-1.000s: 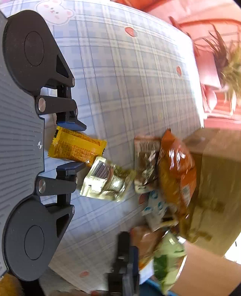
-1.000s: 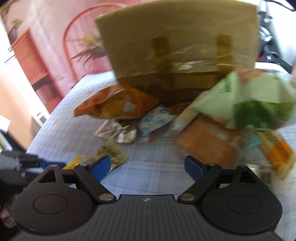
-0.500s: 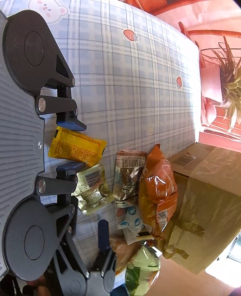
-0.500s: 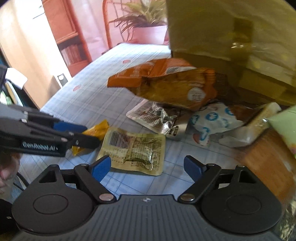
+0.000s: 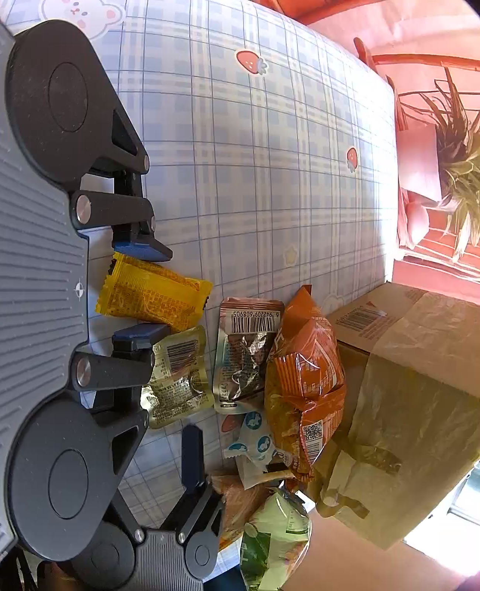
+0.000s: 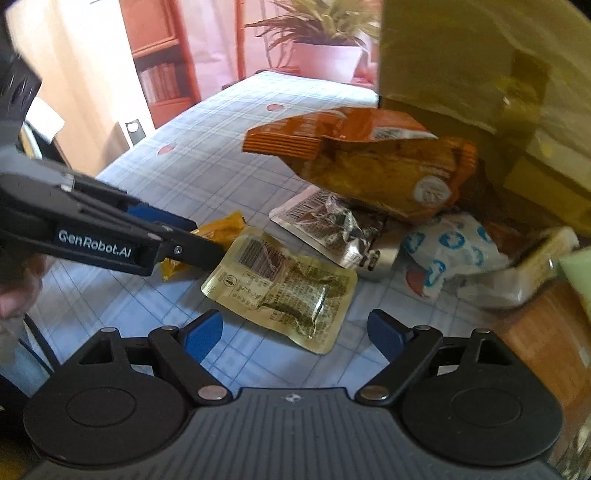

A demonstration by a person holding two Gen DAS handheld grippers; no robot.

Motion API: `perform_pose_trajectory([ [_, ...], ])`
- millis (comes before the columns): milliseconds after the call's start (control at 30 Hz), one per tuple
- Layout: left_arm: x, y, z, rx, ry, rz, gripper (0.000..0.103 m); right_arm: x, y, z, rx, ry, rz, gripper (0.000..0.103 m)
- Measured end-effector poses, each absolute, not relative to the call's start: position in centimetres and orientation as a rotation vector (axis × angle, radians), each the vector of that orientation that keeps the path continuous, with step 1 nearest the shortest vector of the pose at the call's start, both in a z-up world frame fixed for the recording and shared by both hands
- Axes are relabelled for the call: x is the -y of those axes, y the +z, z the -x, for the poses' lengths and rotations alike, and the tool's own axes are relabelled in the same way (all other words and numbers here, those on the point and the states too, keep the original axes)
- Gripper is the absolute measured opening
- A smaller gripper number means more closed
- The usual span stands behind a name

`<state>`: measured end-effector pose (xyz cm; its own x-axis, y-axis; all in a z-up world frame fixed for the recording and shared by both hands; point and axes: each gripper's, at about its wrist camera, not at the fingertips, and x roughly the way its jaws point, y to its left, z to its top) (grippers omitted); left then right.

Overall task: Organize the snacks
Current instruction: 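Grasp the yellow bar with left tool while right tool grasps clear sachet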

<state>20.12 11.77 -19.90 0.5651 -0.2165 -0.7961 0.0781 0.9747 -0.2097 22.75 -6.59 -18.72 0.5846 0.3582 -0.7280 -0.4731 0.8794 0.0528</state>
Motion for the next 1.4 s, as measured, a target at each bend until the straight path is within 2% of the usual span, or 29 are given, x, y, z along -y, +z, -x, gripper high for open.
perform_pose_trajectory([
  [200, -11.7, -19.9, -20.1, -0.953, -0.174, 0.151, 0.038, 5.3, -19.2, -23.2, -0.772, 0.501, 0.199, 0.088],
  [233, -11.8, -19.9, -20.1, -0.952, -0.175, 0.154, 0.038, 5.5, -19.2, -23.2, -0.765, 0.495, 0.187, 0.085],
  [300, -11.9, -20.0, -20.0, -0.950, -0.177, 0.161, 0.038, 5.8, -19.2, -23.3, -0.750, 0.479, 0.172, 0.076],
  [367, -11.9, -20.0, -19.9, -0.947, -0.177, 0.163, 0.038, 6.5, -19.1, -23.1, -0.743, 0.466, 0.146, 0.058],
  [400, -11.9, -20.0, -19.9, -0.946, -0.178, 0.160, 0.038, 7.0, -19.0, -23.0, -0.743, 0.462, 0.126, 0.054],
  [467, -11.8, -20.0, -19.8, -0.943, -0.178, 0.156, 0.038, 8.0, -18.9, -22.8, -0.747, 0.460, 0.079, 0.037],
  [533, -11.8, -20.0, -19.8, -0.941, -0.176, 0.153, 0.038, 8.7, -18.8, -22.5, -0.747, 0.445, 0.055, 0.028],
  [833, -11.7, -20.0, -19.7, -0.938, -0.173, 0.146, 0.039, 8.1, -18.5, -22.3, -0.730, 0.417, 0.132, 0.030],
  [900, -11.6, -20.0, -19.7, -0.936, -0.175, 0.141, 0.038, 7.4, -18.6, -22.5, -0.727, 0.416, 0.178, 0.037],
  [967, -11.7, -20.0, -19.7, -0.935, -0.178, 0.142, 0.038, 7.0, -18.5, -22.9, -0.714, 0.420, 0.214, 0.059],
  [1033, -11.8, -19.9, -19.7, -0.935, -0.179, 0.149, 0.038, 7.0, -18.3, -23.3, -0.701, 0.424, 0.229, 0.068],
  [1333, -12.0, -20.0, -19.5, -0.925, -0.179, 0.165, 0.038, 6.9, -18.7, -25.5, -0.743, 0.457, 0.214, 0.073],
  [1400, -12.0, -20.0, -19.4, -0.924, -0.180, 0.167, 0.038, 7.0, -18.7, -25.4, -0.749, 0.453, 0.199, 0.069],
])
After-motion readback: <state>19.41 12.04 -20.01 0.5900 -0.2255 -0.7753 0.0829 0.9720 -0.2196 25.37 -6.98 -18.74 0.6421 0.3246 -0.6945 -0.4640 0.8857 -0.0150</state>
